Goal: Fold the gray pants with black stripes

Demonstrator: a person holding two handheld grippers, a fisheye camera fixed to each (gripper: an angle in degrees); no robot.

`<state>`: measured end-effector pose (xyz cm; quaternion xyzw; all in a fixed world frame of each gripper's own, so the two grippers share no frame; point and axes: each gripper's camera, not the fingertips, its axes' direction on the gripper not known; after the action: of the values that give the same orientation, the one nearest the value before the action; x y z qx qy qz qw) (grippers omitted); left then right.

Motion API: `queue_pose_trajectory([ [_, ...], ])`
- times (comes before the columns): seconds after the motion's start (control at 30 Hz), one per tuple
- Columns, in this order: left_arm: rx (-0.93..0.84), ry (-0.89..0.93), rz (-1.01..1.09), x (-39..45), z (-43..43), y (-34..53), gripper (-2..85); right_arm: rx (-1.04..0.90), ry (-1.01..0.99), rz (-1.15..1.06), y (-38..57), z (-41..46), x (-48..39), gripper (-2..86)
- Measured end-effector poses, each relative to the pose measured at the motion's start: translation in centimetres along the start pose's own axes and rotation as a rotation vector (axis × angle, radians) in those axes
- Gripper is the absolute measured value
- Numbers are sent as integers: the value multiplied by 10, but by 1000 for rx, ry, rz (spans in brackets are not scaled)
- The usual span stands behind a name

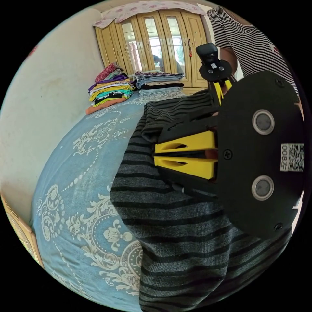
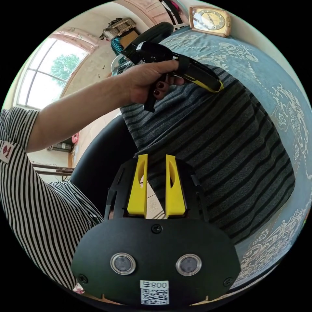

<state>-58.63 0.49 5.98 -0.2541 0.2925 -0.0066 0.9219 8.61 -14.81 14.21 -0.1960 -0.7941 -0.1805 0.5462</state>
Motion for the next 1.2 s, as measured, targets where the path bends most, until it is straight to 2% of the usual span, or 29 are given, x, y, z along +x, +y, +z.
queue_pose_trajectory([
  [0.1,30,19,8,-3,-8,-1,15,-12,50,-22,4,5,3,27],
  [0.23,65,67,37,-2,-18,-6,9,-12,-87,-27,17,1,7,8],
  [0.37,60,69,27,-5,-13,-15,8,7,-46,-18,27,4,6,13],
  [0.6,28,60,17,-8,-3,-19,9,58,102,-91,30,4,-14,76],
  [0.8,30,51,21,0,3,-17,9,36,234,-118,34,18,-26,49],
  [1.0,42,58,33,9,8,-17,7,119,154,-153,54,-23,-31,24],
  [1.1,35,68,13,11,17,-15,6,51,168,-150,51,-11,-26,23],
  [1.2,124,39,-17,16,10,-4,3,40,80,-92,51,-2,-7,22],
])
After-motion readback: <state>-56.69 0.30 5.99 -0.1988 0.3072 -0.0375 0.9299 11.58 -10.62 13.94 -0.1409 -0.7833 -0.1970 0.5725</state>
